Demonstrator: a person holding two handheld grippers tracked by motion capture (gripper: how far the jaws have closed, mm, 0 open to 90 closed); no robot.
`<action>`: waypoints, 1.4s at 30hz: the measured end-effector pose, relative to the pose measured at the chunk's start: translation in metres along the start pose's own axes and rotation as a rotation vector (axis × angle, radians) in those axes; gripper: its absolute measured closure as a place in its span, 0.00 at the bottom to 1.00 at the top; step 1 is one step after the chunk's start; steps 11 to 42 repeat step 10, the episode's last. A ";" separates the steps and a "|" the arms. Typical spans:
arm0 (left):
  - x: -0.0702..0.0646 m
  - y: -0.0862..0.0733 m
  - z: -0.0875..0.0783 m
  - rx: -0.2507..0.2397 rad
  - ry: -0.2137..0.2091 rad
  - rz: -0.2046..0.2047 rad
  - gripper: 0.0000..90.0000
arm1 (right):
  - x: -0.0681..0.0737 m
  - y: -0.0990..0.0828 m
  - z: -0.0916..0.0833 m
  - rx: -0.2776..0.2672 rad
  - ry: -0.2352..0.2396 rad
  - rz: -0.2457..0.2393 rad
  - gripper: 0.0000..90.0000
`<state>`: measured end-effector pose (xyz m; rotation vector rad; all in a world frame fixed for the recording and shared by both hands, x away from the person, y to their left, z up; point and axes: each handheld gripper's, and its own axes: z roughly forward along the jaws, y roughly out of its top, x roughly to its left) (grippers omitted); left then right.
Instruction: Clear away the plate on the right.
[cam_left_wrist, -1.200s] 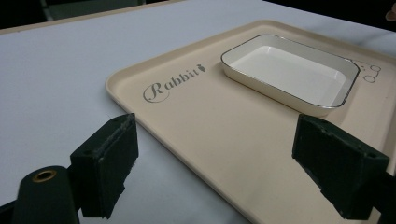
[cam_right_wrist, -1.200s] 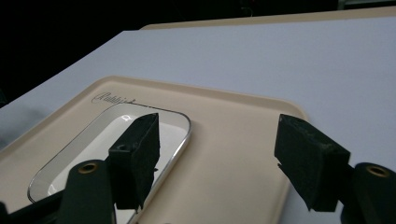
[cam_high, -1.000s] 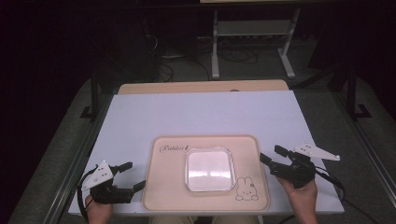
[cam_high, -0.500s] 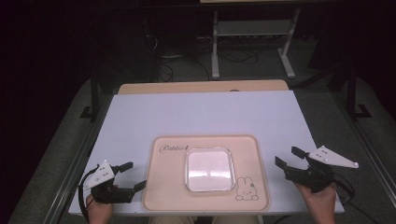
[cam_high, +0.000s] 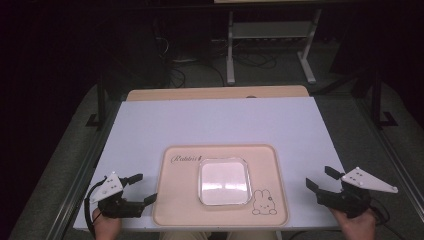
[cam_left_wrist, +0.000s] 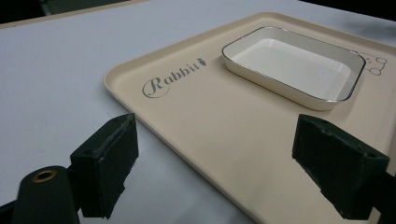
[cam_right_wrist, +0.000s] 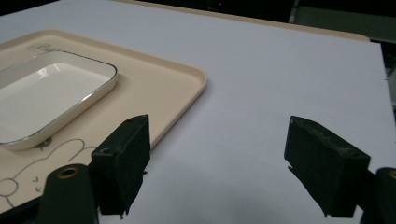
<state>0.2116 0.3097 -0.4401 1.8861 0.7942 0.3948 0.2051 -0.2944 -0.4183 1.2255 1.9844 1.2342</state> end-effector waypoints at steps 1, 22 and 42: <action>0.000 0.000 0.000 -0.001 0.001 0.001 0.16 | 0.000 -0.001 -0.001 -0.005 0.004 0.001 0.24; 0.001 0.000 0.000 -0.006 0.000 0.001 0.16 | 0.000 -0.002 -0.004 -0.024 0.001 -0.012 0.24; 0.001 0.000 0.000 -0.006 0.000 0.001 0.16 | 0.000 -0.002 -0.004 -0.024 0.001 -0.012 0.24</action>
